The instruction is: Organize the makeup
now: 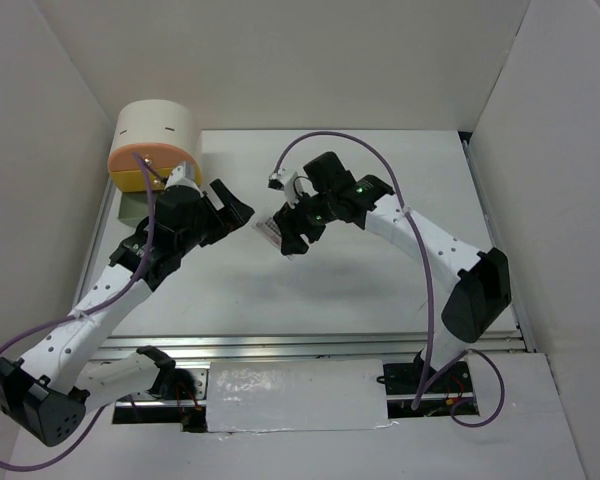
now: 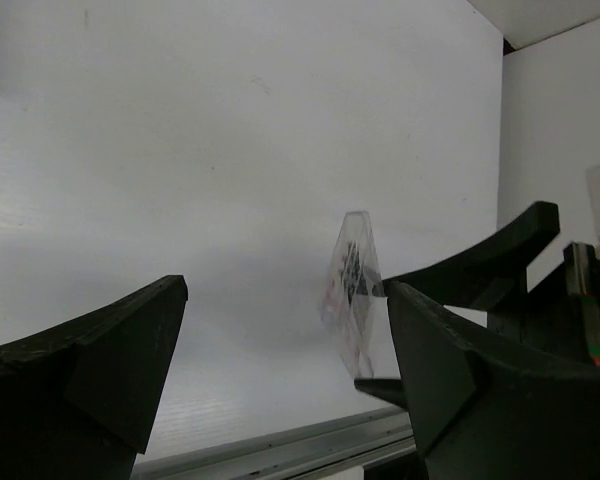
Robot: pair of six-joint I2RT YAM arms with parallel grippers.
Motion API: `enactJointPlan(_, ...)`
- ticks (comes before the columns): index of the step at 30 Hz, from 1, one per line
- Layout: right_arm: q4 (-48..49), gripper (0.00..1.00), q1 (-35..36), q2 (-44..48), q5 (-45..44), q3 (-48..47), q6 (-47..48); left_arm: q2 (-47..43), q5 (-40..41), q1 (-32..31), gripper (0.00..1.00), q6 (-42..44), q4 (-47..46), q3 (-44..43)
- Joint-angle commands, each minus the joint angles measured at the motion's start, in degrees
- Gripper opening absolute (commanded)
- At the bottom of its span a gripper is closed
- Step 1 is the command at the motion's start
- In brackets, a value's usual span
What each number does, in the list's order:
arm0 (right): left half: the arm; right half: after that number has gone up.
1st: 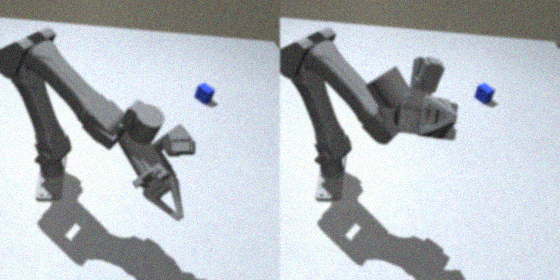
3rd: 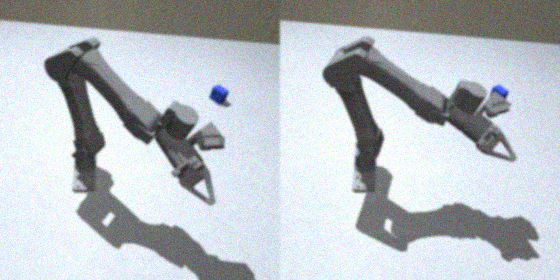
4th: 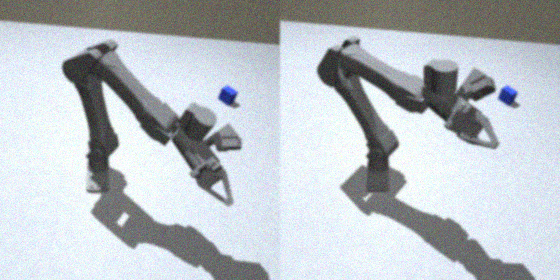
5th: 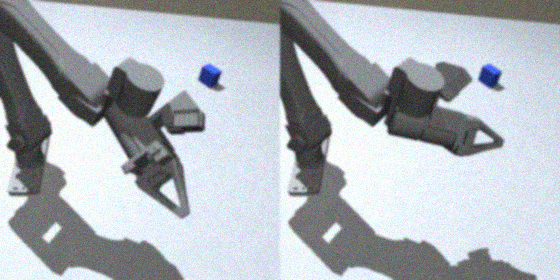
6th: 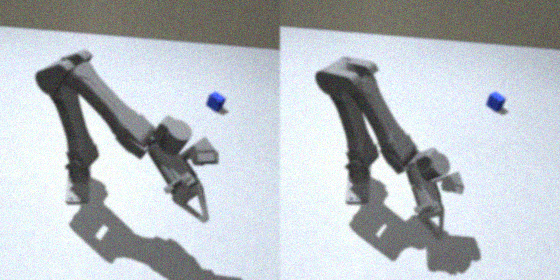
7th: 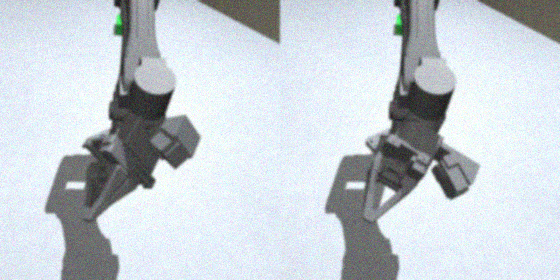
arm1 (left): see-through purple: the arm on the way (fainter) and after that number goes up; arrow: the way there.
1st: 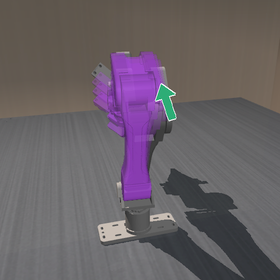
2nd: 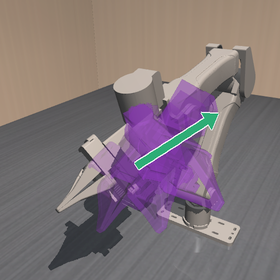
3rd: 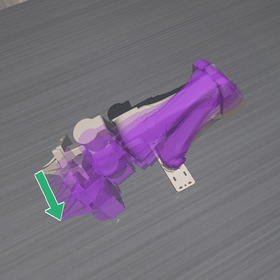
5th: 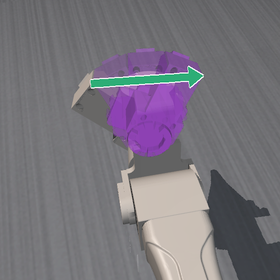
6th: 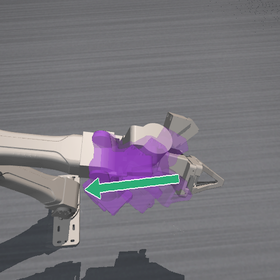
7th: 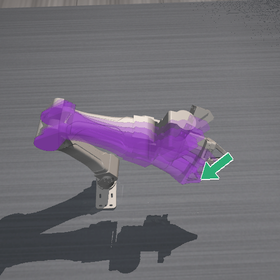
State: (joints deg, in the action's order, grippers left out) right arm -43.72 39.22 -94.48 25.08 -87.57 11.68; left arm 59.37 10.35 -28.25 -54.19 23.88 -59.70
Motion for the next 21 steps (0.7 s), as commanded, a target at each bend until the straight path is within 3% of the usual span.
enactJointPlan(1, 1.98, 0.43, 2.34, 3.16, 4.27, -0.32, 1.5, 0.92, -8.58, 1.18, 0.94, -1.35, -6.46, -0.24)
enactJointPlan(7, 1.54, 0.44, 2.79, 2.98, 5.94, -2.78, 1.76, 2.5, -15.09, 1.36, 0.89, -2.49, -9.99, 1.34)
enactJointPlan(11, 3.2, 0.44, 3.23, 3.25, 3.76, -3.75, 0.72, 2.76, -16.32, 1.53, 0.76, -2.14, -10.43, 0.99)
enactJointPlan(14, 4.35, 0.44, 3.4, 3.42, 1.91, -4.19, 0.18, 3.2, -16.94, 1.53, 0.73, -1.88, -9.99, 0.99)
enactJointPlan(21, 2.24, 0.44, 3.4, 0.52, 0.14, -7.09, 0.53, 3.11, -16.24, 1.53, 0.5, -0.92, -8.77, 0.82)
